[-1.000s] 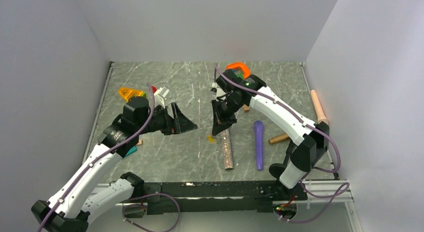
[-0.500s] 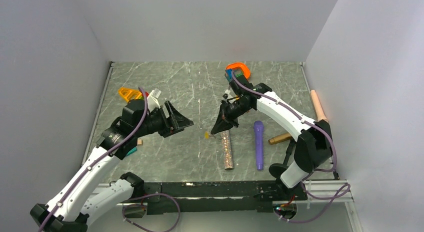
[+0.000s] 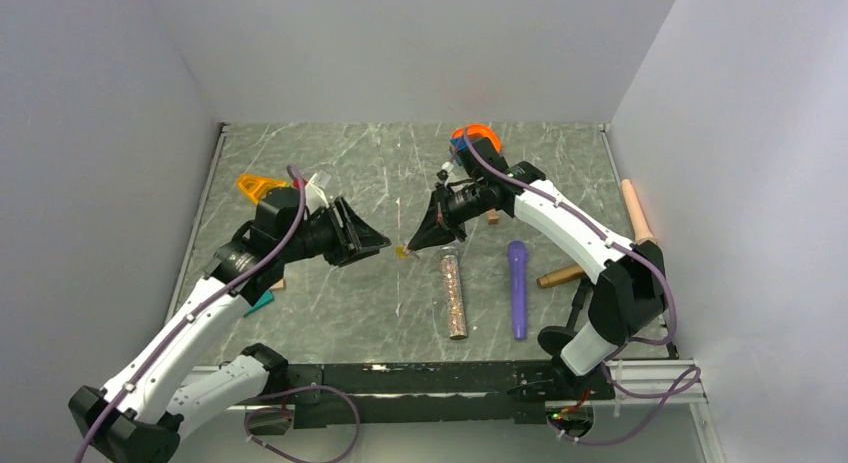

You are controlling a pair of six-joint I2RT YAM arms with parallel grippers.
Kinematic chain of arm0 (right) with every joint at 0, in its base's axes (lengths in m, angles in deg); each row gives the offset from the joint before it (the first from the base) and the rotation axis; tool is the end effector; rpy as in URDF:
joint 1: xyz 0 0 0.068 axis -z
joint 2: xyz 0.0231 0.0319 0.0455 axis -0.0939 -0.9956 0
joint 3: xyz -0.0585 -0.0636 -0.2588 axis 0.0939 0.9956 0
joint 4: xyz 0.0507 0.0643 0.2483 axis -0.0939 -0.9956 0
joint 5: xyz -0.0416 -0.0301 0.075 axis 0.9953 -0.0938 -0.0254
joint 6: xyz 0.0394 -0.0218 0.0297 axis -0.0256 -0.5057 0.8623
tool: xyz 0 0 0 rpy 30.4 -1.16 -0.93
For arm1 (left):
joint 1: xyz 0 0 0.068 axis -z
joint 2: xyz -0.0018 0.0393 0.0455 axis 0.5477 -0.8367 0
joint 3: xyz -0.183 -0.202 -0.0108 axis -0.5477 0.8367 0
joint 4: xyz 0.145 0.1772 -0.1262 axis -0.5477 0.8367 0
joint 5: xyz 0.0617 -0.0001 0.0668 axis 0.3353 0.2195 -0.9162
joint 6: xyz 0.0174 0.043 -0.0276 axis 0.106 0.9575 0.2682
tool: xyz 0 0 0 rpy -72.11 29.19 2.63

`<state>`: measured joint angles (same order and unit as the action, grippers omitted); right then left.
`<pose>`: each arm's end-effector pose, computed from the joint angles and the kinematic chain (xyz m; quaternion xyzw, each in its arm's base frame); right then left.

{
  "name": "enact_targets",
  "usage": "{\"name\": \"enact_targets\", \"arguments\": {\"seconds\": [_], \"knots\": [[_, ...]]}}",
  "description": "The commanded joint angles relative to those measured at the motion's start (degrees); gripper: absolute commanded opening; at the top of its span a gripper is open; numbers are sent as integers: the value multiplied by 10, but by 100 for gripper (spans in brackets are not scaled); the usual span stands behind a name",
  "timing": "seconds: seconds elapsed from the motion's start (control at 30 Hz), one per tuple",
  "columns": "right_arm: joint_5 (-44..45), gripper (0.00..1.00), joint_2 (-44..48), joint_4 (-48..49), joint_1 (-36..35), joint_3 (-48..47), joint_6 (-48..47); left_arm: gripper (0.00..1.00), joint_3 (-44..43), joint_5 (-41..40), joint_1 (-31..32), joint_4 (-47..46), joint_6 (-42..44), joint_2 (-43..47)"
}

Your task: Remove the keys from the keyring

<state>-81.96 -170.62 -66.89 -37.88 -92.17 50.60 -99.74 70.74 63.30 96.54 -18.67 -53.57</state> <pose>0.2669 0.2031 0.3031 -0.0523 -0.8702 -0.4784 0.1056 0.1596 -0.1083 0.3413 -0.1173 0.8329 -0.4830 0.2434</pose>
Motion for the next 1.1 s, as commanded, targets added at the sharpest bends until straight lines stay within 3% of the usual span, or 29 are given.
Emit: {"name": "enact_targets", "arguments": {"seconds": [0.0, 0.53, 0.9, 1.07], "knots": [[-21, 0, 19, 45, -1, -23, 26, 47, -20, 41, -1, -65, -4, -23], [-32, 0, 49, 129, -1, -26, 56, 42, -18, 33, -1, -92, -14, -21], [-48, 0, 56, 159, -1, -24, 65, 42, 30, 33, -1, -198, -55, 4], [-56, 0, 61, 169, -1, -24, 63, 39, 32, 25, 0, -196, -62, 3]]}}
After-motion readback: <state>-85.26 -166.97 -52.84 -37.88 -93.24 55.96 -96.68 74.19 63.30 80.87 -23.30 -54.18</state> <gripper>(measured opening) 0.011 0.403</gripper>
